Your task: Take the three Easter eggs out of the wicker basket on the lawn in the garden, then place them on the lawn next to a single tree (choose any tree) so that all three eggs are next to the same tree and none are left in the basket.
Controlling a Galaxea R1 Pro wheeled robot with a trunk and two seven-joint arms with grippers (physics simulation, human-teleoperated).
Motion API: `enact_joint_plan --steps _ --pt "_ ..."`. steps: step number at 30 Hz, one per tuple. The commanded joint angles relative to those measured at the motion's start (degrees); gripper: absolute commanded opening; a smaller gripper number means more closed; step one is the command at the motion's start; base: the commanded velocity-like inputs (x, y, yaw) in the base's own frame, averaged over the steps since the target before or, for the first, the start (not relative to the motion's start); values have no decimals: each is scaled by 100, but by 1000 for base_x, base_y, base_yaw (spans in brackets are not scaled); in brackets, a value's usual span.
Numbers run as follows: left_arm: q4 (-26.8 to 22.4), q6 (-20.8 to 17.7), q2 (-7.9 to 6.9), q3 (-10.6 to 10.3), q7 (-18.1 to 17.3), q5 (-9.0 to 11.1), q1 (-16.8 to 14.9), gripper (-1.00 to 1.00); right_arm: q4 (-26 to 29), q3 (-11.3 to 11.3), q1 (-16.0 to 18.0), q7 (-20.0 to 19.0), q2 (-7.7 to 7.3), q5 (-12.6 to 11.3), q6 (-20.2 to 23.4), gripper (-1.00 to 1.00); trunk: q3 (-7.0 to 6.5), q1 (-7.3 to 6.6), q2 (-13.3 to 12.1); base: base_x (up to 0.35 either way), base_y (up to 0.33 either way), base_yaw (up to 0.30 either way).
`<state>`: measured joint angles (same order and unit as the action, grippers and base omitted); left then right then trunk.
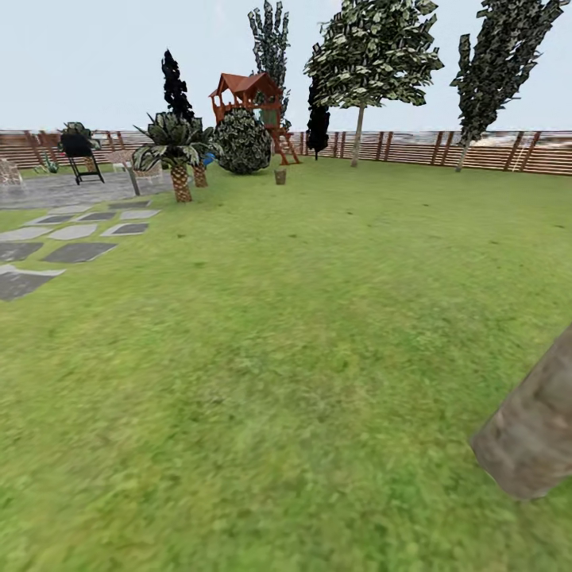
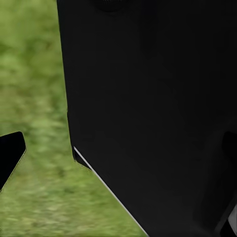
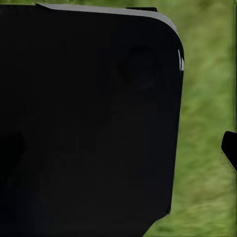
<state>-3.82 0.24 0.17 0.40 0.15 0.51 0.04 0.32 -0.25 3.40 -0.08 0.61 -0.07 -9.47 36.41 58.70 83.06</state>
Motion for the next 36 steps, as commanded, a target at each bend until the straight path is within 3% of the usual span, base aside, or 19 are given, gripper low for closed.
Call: enact_joint_plan --steps 1,36 --pt "-5 2 1 3 2 7 0 100 -5 -1 3 -1 0 -2 -19 100 4 3 2 340 0 0" --pt "-5 3 1 3 -1 8 -4 100 -5 -2 5 -1 3 25 -20 100 134 3 2 340 0 0"
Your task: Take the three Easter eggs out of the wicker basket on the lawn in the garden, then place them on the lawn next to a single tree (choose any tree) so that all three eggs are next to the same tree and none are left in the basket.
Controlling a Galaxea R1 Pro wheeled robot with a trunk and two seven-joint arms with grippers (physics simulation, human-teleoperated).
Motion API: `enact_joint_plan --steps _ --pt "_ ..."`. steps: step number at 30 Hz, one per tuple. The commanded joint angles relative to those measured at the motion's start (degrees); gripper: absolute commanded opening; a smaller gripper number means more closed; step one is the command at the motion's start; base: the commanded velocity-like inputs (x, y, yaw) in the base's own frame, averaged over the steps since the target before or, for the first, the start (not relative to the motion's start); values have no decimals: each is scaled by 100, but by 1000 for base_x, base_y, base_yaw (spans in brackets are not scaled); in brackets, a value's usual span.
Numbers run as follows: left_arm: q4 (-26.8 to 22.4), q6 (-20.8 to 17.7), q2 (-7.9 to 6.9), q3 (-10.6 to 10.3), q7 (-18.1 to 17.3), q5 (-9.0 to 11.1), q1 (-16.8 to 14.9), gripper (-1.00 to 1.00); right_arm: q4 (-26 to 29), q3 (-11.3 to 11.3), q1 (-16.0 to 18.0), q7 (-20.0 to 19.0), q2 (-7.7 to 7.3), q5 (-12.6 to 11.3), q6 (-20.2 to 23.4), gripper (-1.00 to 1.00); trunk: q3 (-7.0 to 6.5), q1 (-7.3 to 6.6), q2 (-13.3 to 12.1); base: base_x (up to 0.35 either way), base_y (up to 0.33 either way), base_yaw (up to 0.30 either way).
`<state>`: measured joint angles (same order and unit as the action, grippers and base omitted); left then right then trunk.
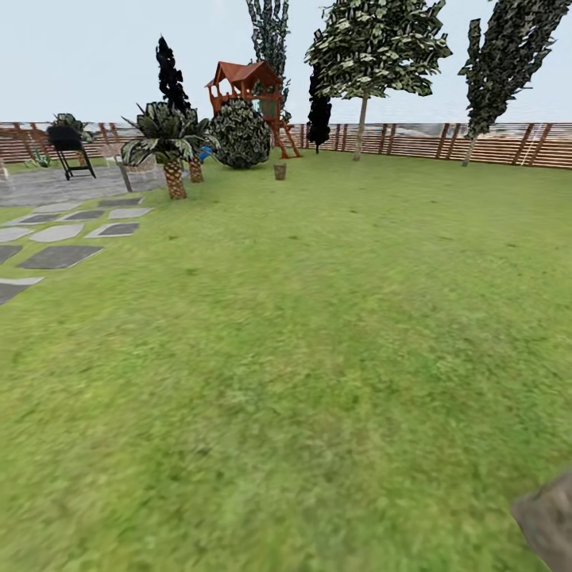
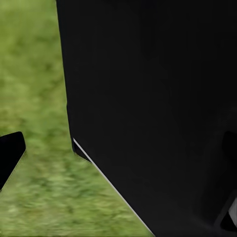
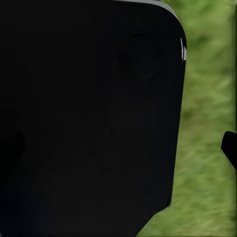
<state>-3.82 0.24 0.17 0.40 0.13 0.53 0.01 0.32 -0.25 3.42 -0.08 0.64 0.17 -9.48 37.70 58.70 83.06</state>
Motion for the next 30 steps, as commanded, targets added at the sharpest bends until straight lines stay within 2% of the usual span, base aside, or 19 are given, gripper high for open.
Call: enact_joint_plan --steps 1,10,30 --pt "-4 2 1 3 3 6 2 100 -2 -1 2 -1 -8 -13 -19 100 4 3 2 339 0 0" --pt "-4 2 1 3 2 8 0 100 38 -11 2 6 -86 19 -18 100 4 3 2 339 0 0" --pt "-4 2 1 3 3 8 3 100 39 -16 2 8 -65 23 -19 100 4 3 2 340 0 0"
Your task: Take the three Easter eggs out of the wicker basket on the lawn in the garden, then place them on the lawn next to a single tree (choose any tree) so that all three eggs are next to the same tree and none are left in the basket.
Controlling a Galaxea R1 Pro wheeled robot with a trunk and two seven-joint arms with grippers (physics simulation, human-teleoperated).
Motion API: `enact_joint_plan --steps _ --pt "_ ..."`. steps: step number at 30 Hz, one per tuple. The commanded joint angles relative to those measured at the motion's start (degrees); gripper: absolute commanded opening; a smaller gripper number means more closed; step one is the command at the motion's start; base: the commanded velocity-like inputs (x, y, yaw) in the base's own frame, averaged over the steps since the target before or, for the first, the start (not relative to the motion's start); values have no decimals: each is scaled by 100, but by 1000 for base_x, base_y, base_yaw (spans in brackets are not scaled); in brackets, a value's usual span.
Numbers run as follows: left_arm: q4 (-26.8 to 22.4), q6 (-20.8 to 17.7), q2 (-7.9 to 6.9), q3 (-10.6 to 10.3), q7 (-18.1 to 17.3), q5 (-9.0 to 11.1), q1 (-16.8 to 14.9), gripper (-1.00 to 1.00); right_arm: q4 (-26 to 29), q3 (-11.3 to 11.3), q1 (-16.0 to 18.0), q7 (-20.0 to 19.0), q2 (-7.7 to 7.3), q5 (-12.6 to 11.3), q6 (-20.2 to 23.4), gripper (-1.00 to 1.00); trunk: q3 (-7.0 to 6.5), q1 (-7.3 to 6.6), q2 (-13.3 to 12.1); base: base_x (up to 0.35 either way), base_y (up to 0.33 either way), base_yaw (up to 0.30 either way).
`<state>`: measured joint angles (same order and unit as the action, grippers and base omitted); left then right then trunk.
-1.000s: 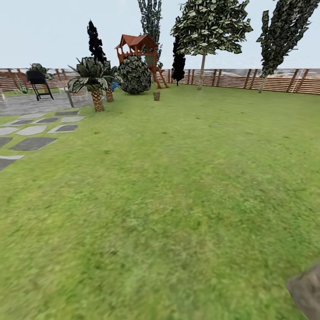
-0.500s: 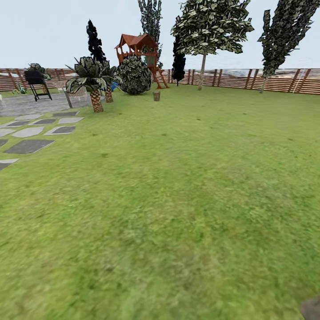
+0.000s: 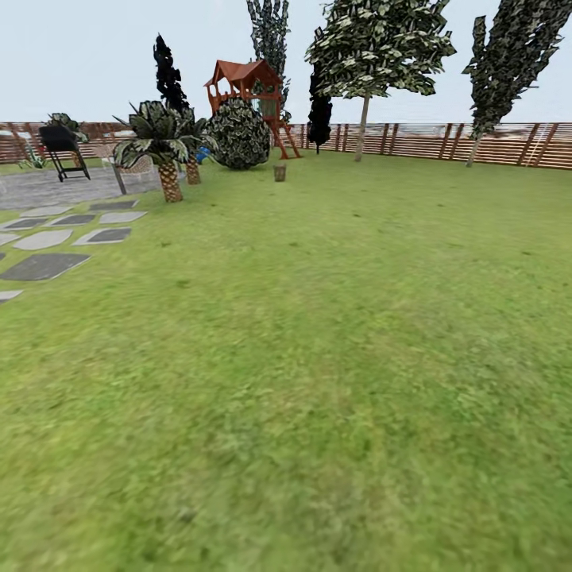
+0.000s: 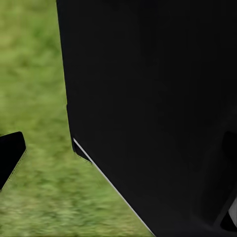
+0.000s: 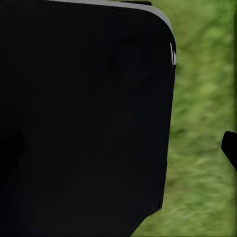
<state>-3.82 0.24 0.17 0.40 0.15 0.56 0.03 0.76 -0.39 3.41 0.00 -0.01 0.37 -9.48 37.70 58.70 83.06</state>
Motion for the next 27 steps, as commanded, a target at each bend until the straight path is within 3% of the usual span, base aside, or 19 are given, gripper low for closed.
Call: enact_joint_plan --steps 1,27 --pt "-5 3 1 3 2 6 0 100 -5 -4 2 0 -3 1 -19 100 4 3 2 340 0 0" --pt "-5 3 1 3 3 6 -1 100 -6 -5 2 0 -8 -2 -19 100 4 3 2 340 0 0"
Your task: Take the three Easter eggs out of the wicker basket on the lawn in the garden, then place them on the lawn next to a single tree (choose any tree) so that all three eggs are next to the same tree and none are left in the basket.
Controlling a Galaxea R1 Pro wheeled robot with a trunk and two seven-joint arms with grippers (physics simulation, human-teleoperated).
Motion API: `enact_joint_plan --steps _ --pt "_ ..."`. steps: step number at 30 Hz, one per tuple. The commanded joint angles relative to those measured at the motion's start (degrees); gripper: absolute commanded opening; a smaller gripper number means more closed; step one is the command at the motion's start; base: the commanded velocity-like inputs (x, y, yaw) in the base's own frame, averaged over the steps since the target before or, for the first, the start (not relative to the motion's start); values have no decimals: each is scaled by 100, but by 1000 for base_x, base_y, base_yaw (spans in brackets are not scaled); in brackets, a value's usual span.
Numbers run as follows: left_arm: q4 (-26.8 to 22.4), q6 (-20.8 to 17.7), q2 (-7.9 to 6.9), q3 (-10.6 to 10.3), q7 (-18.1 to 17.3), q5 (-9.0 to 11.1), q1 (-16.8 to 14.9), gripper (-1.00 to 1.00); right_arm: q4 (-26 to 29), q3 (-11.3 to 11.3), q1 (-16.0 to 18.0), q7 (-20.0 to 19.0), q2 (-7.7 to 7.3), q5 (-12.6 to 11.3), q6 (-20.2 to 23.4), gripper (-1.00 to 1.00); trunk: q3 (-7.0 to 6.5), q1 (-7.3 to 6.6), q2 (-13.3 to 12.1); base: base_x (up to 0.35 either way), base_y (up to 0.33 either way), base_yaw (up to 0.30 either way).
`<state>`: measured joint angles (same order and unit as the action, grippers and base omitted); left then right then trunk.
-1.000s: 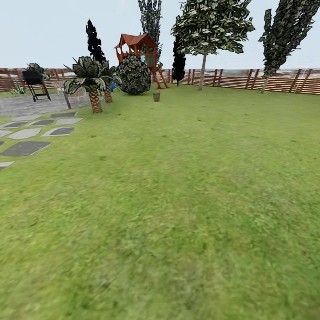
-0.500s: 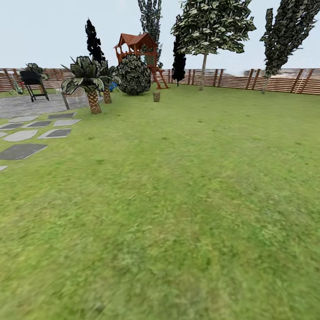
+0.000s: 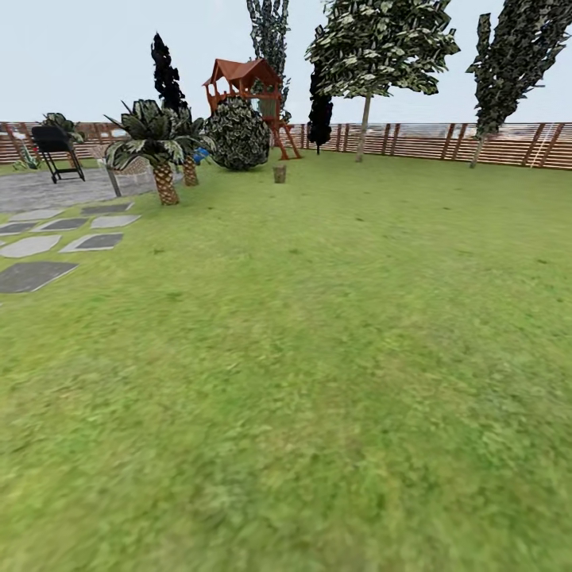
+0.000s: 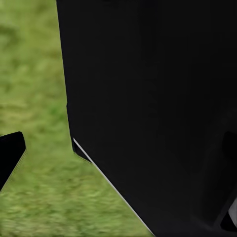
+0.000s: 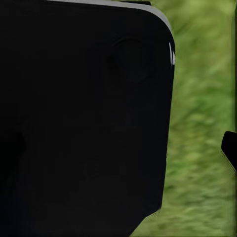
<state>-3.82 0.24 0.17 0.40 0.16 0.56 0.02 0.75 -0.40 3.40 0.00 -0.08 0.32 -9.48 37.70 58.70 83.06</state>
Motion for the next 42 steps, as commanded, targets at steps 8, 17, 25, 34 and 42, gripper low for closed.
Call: enact_joint_plan --steps 8,17,25,34,42 --pt "-5 3 1 3 2 6 1 100 -5 -3 3 0 0 3 -19 100 4 3 2 340 0 0" --pt "-5 3 1 3 1 6 -1 100 -5 -3 5 0 -1 3 -19 100 4 3 2 339 0 0" --pt "-3 3 1 3 2 6 2 100 -5 -3 3 0 -1 3 -19 100 4 3 2 340 0 0" --pt "4 3 1 3 0 6 2 100 -5 -3 4 0 -1 3 -19 100 4 3 2 340 0 0" --pt "4 3 9 3 0 6 1 100 -5 -3 3 0 -1 3 -19 100 4 3 2 340 0 0"
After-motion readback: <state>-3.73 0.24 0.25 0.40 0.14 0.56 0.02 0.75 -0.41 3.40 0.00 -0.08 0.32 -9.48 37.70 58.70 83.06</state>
